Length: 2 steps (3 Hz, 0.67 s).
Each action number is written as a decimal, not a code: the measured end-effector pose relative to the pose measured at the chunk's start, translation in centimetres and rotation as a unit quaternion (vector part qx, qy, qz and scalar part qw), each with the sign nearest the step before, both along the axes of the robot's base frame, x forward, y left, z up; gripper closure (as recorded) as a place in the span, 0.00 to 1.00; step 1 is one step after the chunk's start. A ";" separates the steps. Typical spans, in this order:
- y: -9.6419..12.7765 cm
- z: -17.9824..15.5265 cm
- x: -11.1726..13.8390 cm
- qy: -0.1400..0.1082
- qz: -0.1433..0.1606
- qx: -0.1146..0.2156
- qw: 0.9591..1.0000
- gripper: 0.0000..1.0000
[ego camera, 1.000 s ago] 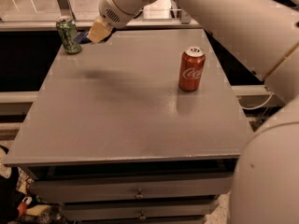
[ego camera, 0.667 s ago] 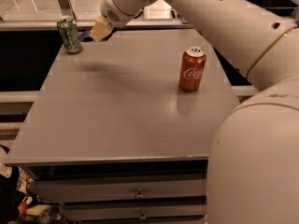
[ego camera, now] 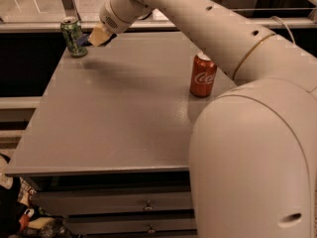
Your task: Move rxbar blueberry near green can
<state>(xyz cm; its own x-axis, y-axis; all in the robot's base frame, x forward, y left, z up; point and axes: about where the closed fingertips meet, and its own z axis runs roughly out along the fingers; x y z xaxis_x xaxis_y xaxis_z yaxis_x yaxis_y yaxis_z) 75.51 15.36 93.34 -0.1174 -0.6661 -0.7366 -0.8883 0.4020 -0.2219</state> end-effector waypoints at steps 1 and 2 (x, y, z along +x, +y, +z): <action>1.8 -2.5 2.3 0.011 -0.020 0.020 1.000 0.96; 2.4 -4.2 3.3 0.031 -0.045 0.029 0.998 0.74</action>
Offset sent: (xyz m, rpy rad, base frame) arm 0.0465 0.0271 -0.0591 0.0861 0.1061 -0.1618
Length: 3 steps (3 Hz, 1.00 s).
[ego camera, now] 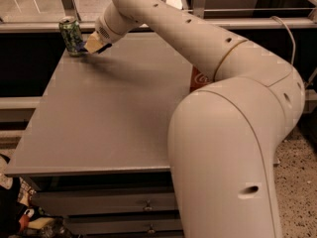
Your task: Move rxbar blueberry near green can
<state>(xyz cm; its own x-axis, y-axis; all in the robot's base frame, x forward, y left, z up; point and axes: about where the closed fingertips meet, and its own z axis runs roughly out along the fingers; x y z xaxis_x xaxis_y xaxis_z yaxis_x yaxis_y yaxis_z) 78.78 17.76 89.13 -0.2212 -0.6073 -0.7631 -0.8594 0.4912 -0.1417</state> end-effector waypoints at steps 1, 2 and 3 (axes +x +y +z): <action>0.2 -0.2 0.0 0.003 0.000 0.000 1.000 0.51; 0.5 -0.6 -0.1 0.005 0.002 0.000 1.000 0.20; 0.7 -0.8 -0.1 0.007 0.003 -0.001 1.000 0.00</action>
Offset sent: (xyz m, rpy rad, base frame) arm -0.0002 0.0016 -0.0022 0.0013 0.0057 -0.0012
